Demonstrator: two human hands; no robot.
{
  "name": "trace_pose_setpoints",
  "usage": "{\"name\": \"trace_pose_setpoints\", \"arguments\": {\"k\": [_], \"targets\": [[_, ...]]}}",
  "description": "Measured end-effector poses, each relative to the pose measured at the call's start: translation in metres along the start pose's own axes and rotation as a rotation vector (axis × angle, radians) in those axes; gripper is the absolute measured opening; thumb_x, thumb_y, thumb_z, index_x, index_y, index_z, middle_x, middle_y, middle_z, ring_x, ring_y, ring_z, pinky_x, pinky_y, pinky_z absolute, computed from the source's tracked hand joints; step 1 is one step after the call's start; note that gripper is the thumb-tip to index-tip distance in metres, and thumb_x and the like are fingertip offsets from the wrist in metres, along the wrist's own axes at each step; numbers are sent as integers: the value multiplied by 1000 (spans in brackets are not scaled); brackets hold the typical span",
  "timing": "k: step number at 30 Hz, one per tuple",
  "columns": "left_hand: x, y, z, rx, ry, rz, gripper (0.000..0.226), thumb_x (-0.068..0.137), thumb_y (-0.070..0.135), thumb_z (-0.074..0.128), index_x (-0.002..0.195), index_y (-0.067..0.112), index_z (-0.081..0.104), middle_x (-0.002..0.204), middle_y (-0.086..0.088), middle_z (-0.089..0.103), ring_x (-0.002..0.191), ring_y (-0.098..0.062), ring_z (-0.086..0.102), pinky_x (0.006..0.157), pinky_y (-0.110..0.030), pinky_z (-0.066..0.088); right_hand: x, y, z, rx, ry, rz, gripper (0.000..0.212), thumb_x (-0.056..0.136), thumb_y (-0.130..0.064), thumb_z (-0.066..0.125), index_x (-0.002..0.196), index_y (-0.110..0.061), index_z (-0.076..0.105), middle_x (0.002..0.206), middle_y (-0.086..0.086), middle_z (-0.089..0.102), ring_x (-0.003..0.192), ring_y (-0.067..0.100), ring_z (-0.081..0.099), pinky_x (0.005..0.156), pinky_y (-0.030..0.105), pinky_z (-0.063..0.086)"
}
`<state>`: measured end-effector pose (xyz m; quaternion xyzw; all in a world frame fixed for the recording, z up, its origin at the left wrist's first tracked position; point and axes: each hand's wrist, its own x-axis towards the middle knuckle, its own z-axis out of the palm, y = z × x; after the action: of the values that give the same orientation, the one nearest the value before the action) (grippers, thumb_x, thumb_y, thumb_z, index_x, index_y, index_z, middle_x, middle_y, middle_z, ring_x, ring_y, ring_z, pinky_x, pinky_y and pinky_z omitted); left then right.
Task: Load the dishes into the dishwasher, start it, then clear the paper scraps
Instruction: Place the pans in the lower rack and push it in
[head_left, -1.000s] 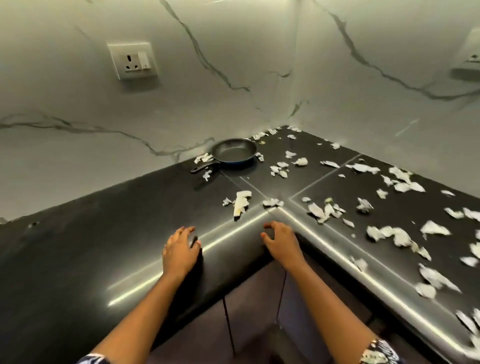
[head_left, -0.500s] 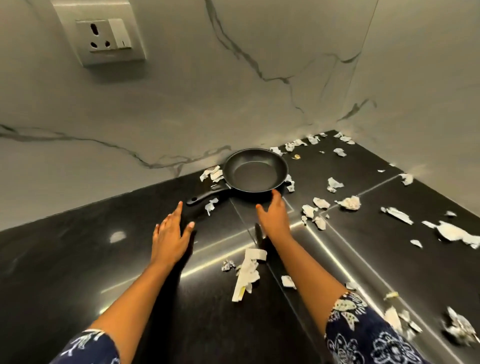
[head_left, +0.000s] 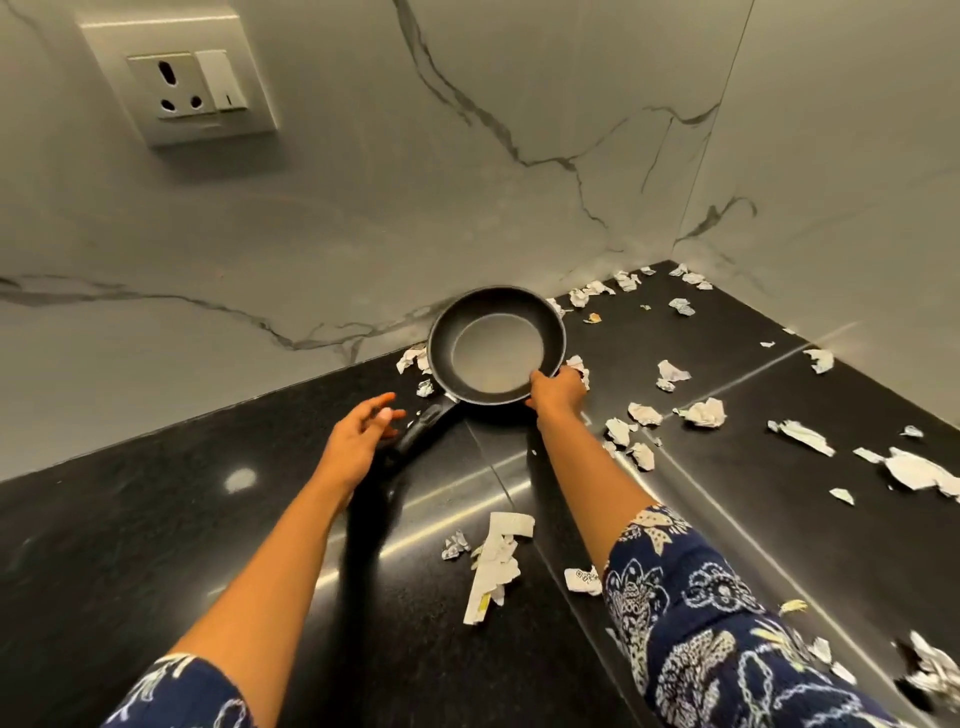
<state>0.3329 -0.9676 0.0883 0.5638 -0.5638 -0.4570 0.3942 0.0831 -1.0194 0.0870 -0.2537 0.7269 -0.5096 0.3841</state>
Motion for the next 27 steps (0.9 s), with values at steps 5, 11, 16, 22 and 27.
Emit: {"name": "trace_pose_setpoints", "arguments": {"k": [5, 11, 16, 22, 27], "targets": [[-25, 28, 1, 200, -115, 100, 28, 93, 18, 58, 115, 35, 58, 105, 2, 67, 102, -15, 63, 92, -31, 48, -50, -9, -25, 34, 22, -69, 1, 84, -14, 60, 84, -14, 60, 73, 0, 59, 74, 24, 62, 79, 48, 56], [-142, 46, -25, 151, -188, 146, 26, 94, 20, 56, 117, 31, 58, 97, -1, 70, 73, -17, 68, 55, -23, 47, -152, 15, -90, 375, 70, 33, 8, 86, -4, 56, 79, -9, 57, 96, 18, 64, 86, 31, 65, 63, 40, 58], [-268, 38, -42, -87, -381, 74, 23, 97, 11, 49, 114, 18, 62, 88, -8, 69, 56, -11, 62, 44, -19, 45, -288, 87, -157, 592, 181, 30, 8, 87, -6, 53, 92, -3, 57, 98, 17, 60, 76, 26, 63, 49, 31, 55], [-411, 10, -33, -139, -641, 31, 24, 96, 7, 47, 110, 18, 63, 81, -3, 71, 49, -9, 56, 39, -16, 39, -457, 169, -235, 836, 236, 82, 15, 88, -11, 55, 101, -18, 55, 96, 8, 65, 83, 23, 62, 61, 34, 54], [-525, -13, -8, -58, -882, -32, 23, 92, 5, 53, 109, 16, 66, 87, -11, 72, 61, -17, 64, 47, -20, 47, -575, 231, -314, 845, 430, 204, 22, 87, 8, 42, 81, -7, 56, 64, 10, 61, 59, 22, 58, 41, 27, 52]]}}
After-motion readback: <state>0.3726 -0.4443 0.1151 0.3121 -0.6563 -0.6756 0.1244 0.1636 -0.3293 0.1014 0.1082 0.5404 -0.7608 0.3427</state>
